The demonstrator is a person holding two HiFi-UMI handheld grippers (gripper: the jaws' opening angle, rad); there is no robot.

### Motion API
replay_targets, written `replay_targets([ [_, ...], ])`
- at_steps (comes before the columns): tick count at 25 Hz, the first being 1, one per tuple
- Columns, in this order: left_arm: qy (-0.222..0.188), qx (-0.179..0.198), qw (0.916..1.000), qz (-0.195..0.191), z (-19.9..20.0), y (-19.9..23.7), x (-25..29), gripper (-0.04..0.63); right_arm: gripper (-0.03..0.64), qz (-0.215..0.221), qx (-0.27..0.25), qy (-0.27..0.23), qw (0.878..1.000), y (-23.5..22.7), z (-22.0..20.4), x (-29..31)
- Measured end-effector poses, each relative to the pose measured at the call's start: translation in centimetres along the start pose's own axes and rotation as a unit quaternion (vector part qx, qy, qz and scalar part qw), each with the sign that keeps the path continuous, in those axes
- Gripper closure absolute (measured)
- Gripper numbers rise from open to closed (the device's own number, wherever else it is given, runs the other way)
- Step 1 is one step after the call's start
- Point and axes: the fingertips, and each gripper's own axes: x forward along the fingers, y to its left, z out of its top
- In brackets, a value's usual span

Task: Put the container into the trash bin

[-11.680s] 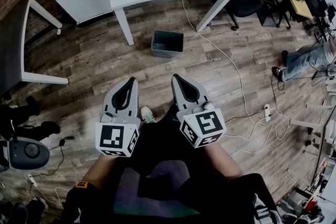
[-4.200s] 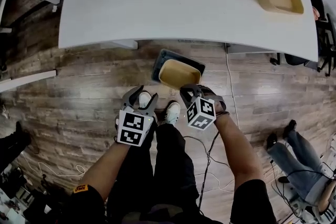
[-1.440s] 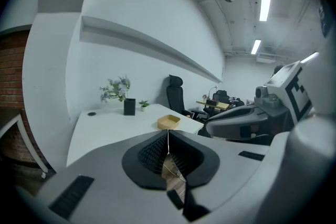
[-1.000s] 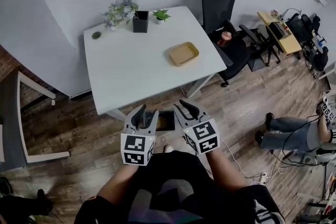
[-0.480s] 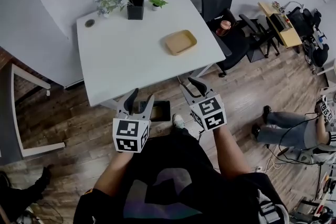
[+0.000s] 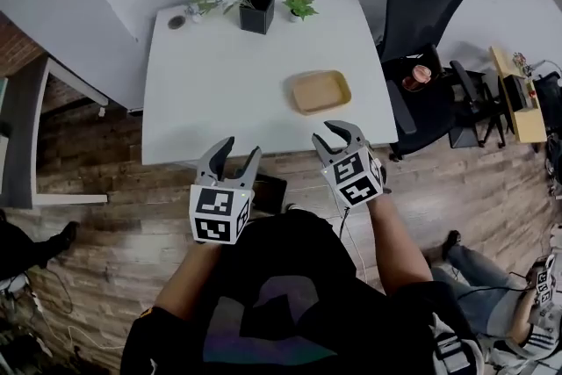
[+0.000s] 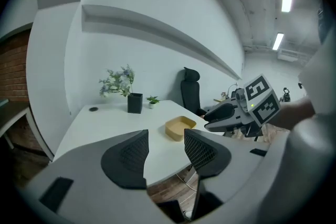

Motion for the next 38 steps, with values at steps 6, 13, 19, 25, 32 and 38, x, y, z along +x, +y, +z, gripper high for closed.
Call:
replay_targets([
  [6,0.030,-0.033,0.9970,0.064,-0.8,-2.4,3.4,0.393,0.474,0.065,-0.155,0.031,0.985,-3.6,-3.3,3.7],
  [13,0.052,-0.082,0.9870,0.128,-3.3,-4.7,5.4,0.393,0.474,0.126,-0.265,0.049,0.955,-5.9,-6.7,7.9],
  [19,0.075,-0.105,0.9789,0.159,-5.8,-5.4,5.2,0.393,0.476,0.151,-0.317,0.066,0.934,-6.1,-8.7,10.7],
  [25,0.094,-0.124,0.9727,0.172,-8.0,-5.4,4.8,0.393,0.559,0.145,-0.357,0.070,0.920,-5.9,-9.3,12.2],
  [32,0.087,-0.140,0.9713,0.172,-9.7,-5.5,3.7,0.393,0.581,0.133,-0.362,0.061,0.921,-4.4,-8.7,9.8],
  [38,0.069,-0.152,0.9683,0.186,-11.5,-5.3,-0.5,0.393,0.583,0.145,-0.340,0.040,0.928,0.9,-7.3,4.9],
])
